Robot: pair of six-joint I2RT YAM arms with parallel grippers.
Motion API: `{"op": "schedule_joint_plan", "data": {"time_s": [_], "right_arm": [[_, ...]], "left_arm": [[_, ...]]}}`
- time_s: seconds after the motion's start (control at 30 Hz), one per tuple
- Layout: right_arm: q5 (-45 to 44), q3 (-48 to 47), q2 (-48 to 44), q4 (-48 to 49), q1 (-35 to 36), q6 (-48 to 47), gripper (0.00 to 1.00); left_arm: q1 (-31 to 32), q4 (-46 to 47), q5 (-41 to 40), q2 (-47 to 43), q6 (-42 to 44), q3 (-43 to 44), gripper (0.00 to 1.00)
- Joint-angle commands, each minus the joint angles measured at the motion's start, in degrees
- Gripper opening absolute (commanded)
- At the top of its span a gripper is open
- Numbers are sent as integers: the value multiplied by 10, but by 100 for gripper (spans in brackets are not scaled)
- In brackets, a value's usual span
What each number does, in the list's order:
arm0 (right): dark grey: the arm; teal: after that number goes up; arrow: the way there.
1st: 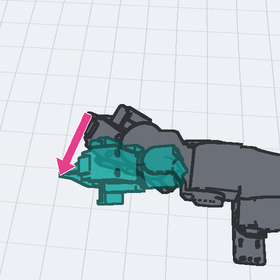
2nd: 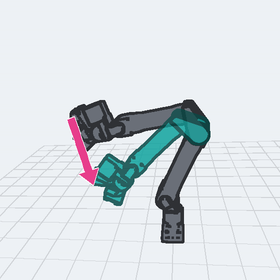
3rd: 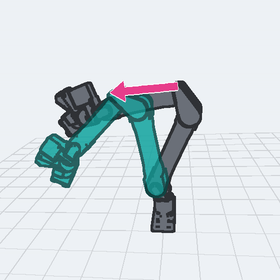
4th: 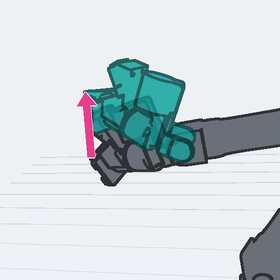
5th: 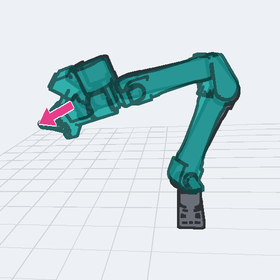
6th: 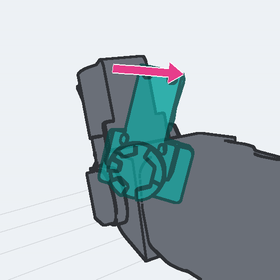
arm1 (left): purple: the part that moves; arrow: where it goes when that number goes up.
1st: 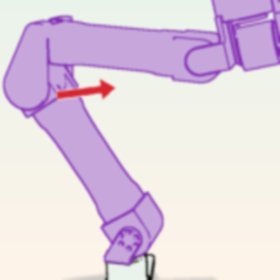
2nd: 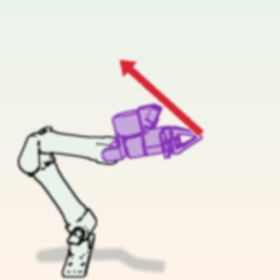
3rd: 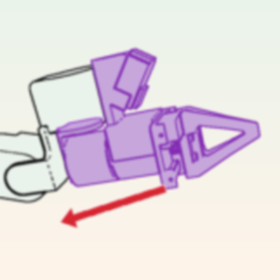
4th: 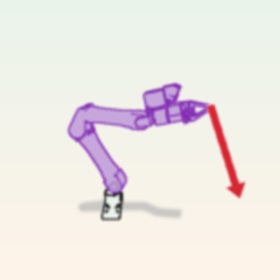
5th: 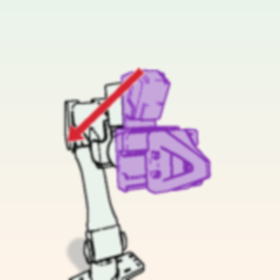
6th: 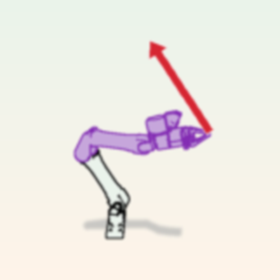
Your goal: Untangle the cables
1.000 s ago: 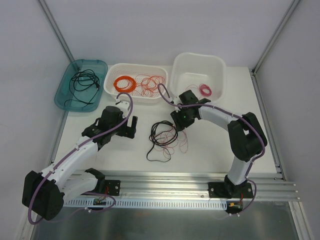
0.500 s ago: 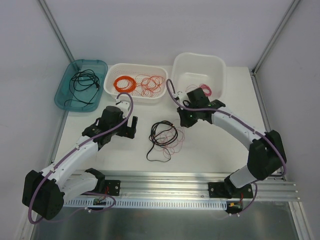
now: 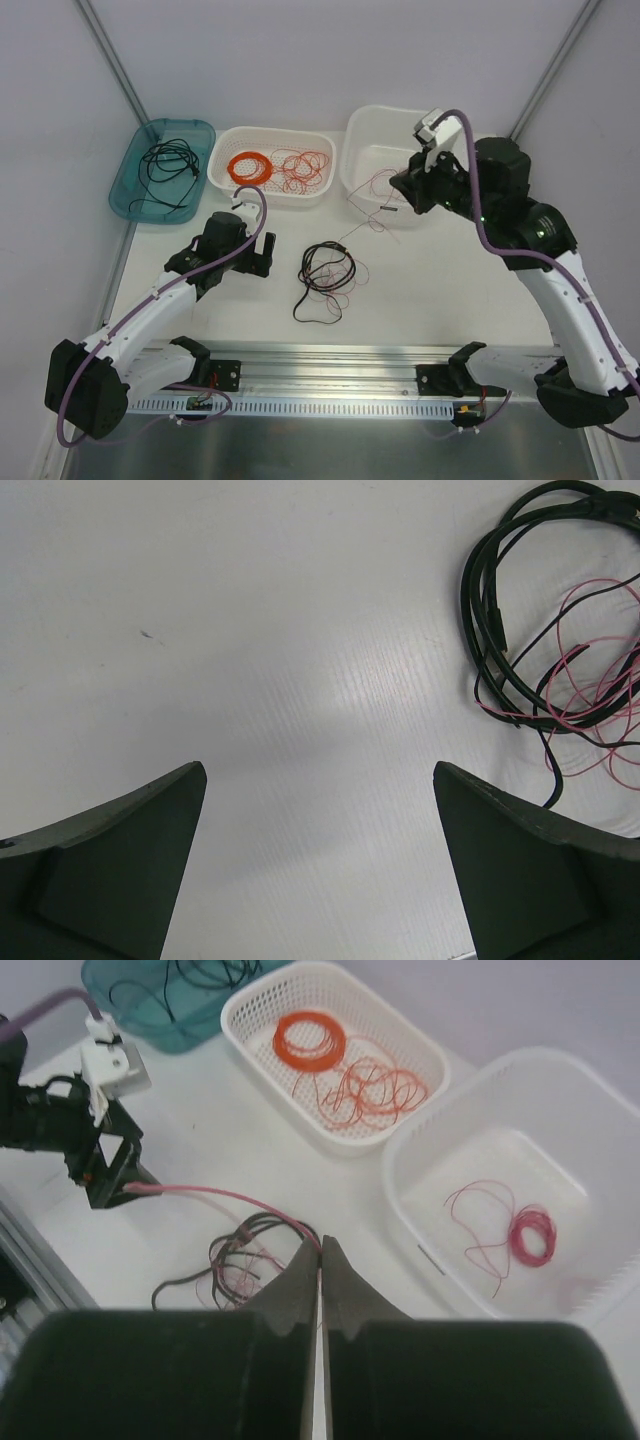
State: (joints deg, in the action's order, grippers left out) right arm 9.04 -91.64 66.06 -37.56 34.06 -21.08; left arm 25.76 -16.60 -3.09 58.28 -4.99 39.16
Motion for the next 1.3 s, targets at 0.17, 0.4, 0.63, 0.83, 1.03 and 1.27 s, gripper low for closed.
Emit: {"op": "schedule_joint_plan", "data": {"time_s": [0.17,0.4,0.63,0.83,1.03,1.27], "right_arm": [[-112,-39,-73,102,1,32,1],[-235,-41,-97,185,2,19,1],[-398,-130,-55,212,1,-32,1],[-472,-157,-32,242,-9,-64,1],[-467,-61,-55,204,-22,-6,1],[-402,15,-59,151,-82,96,1]], "left_arm": [[-5,6,6,-1,11,7,99],[-5,6,6,1,11,7,99],[-5,5,6,3,10,7,99],[-6,6,5,2,12,7,99],[-5,5,6,3,12,7,99],[-5,4,8,6,12,7,99]]}}
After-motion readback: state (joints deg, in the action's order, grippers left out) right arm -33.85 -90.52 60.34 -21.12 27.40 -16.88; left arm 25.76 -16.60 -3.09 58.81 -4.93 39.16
